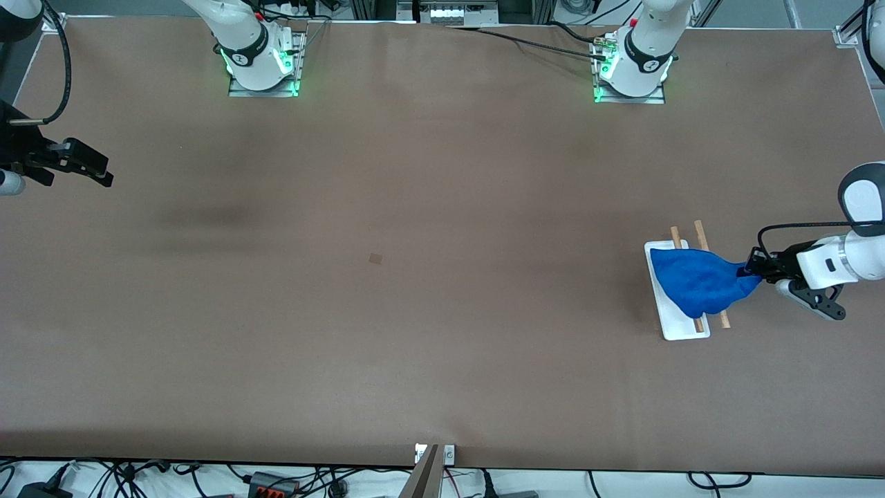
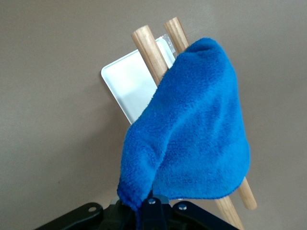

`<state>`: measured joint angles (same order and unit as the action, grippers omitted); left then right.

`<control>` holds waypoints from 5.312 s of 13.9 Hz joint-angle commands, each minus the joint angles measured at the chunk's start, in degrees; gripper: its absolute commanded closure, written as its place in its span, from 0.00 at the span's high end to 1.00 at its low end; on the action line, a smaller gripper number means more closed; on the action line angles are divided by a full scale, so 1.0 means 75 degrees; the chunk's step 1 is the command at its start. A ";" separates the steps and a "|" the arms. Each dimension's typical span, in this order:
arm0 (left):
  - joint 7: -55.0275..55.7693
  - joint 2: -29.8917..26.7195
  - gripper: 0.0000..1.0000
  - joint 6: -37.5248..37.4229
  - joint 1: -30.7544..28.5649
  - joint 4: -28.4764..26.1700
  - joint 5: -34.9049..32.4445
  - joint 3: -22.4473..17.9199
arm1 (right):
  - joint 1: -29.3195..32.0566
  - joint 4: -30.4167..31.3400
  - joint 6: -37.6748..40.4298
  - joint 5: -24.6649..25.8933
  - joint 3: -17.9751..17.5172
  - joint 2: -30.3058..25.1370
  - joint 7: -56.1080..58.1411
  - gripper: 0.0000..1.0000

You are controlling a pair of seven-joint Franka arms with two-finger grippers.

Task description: Pass towel and hang on rack

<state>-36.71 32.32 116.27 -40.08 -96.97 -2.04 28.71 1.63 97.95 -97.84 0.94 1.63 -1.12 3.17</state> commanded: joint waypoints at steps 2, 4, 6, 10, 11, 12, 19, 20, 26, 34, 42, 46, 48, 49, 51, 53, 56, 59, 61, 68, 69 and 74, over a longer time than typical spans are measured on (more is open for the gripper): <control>-0.0307 0.0215 0.01 0.0223 -0.0094 0.0085 -0.0162 0.0086 | 0.0006 -0.0041 0.0049 0.0026 -0.0029 -0.0073 0.0023 1.00; -0.0366 0.0238 0.07 0.0224 -0.0105 0.0097 -0.0162 0.0086 | 0.0006 -0.0041 0.0049 0.0026 -0.0029 -0.0073 0.0011 1.00; -0.0437 0.0320 0.23 0.0235 -0.0105 0.0097 -0.0162 0.0086 | 0.0006 -0.0041 0.0025 0.0026 -0.0029 -0.0061 0.0011 1.00; -0.0484 0.0332 0.71 0.0223 -0.0094 0.0120 -0.0150 0.0086 | 0.0006 -0.0053 0.0025 0.0026 -0.0018 -0.0073 0.0011 1.00; -0.0495 0.0344 1.00 0.0212 -0.0128 0.0120 -0.0104 0.0098 | 0.0006 -0.0064 0.0025 0.0026 -0.0018 -0.0073 0.0011 1.00; -0.0611 0.0344 1.00 0.0200 -0.0175 0.0120 -0.0115 0.0098 | 0.0006 -0.0064 0.0025 0.0026 -0.0018 -0.0073 0.0011 1.00; -0.0882 0.0332 1.00 0.0153 -0.0269 0.0191 -0.0091 0.0098 | 0.0006 -0.0088 0.0025 0.0026 -0.0029 -0.0073 0.0011 1.00; -0.0882 0.0320 1.00 0.0142 -0.0269 0.0202 -0.0091 0.0098 | 0.0006 -0.0099 0.0025 0.0015 -0.0029 -0.0073 0.0011 1.00; -0.0730 0.0226 1.00 -0.0605 -0.0188 0.0739 -0.0103 0.0121 | -0.0006 -0.0076 0.0060 0.0026 -0.0029 -0.0085 0.0000 1.00; 0.0079 0.0250 1.00 -0.2762 0.0456 0.2287 -0.0173 0.0086 | -0.0006 -0.0064 0.0096 -0.0009 -0.0029 -0.0085 -0.0012 1.00; 0.1191 0.0297 1.00 -0.4754 0.1335 0.3962 -0.0818 0.0086 | -0.0006 -0.0088 0.0061 0.0015 -0.0029 -0.0085 -0.0012 1.00; 0.1764 0.0309 1.00 -0.5822 0.2026 0.4807 -0.0841 -0.0065 | -0.0006 -0.0100 0.0095 -0.0021 -0.0018 -0.0096 -0.0012 1.00; 0.1977 0.0308 1.00 -0.5998 0.2144 0.4901 -0.0830 -0.0090 | -0.0006 -0.0099 0.0084 0.0014 -0.0018 -0.0085 -0.0012 1.00; 0.2070 0.0297 1.00 -0.6104 0.2272 0.4925 -0.0818 -0.0090 | -0.0006 -0.0088 0.0095 0.0015 -0.0029 -0.0085 -0.0001 1.00; 0.2456 0.0262 1.00 -0.6326 0.2495 0.4925 -0.0818 -0.0055 | 0.0005 -0.0088 0.0072 0.0015 -0.0018 -0.0085 -0.0012 1.00; 0.2773 0.0227 1.00 -0.6514 0.2613 0.4937 -0.0795 0.0004 | 0.0006 -0.0100 0.0072 0.0015 -0.0018 -0.0085 -0.0012 1.00; 0.3184 -0.0112 1.00 -0.6562 0.3174 0.4996 -0.0795 -0.0404 | 0.0005 -0.0100 0.0072 0.0015 -0.0018 -0.0085 -0.0012 1.00; 0.4118 -0.1116 1.00 -0.5981 0.4496 0.4145 -0.0456 -0.2052 | 0.0006 -0.0100 0.0060 0.0003 -0.0018 -0.0085 -0.0012 1.00; 0.4484 -0.2252 1.00 -0.4717 0.4722 0.2566 -0.0315 -0.2433 | 0.0006 -0.0100 0.0060 -0.0009 -0.0018 -0.0085 -0.0012 1.00; 0.4485 -0.4051 1.00 -0.3351 0.5262 0.0249 0.0447 -0.3699 | 0.0006 -0.0100 0.0049 0.0003 -0.0018 -0.0085 -0.0012 1.00; 0.4543 -0.4051 1.00 -0.3246 0.5262 0.0249 0.0436 -0.3699 | 0.0006 -0.0100 0.0060 0.0015 -0.0018 -0.0085 -0.0012 1.00; 0.5071 -0.4847 1.00 -0.2273 0.5320 -0.0864 0.0424 -0.3699 | 0.0006 -0.0100 0.0037 0.0015 -0.0018 -0.0085 -0.0012 1.00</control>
<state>-0.13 0.42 95.96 -1.19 -98.14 0.59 1.95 1.59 97.38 -97.75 0.93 1.57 -1.14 3.14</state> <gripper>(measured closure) 0.000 0.000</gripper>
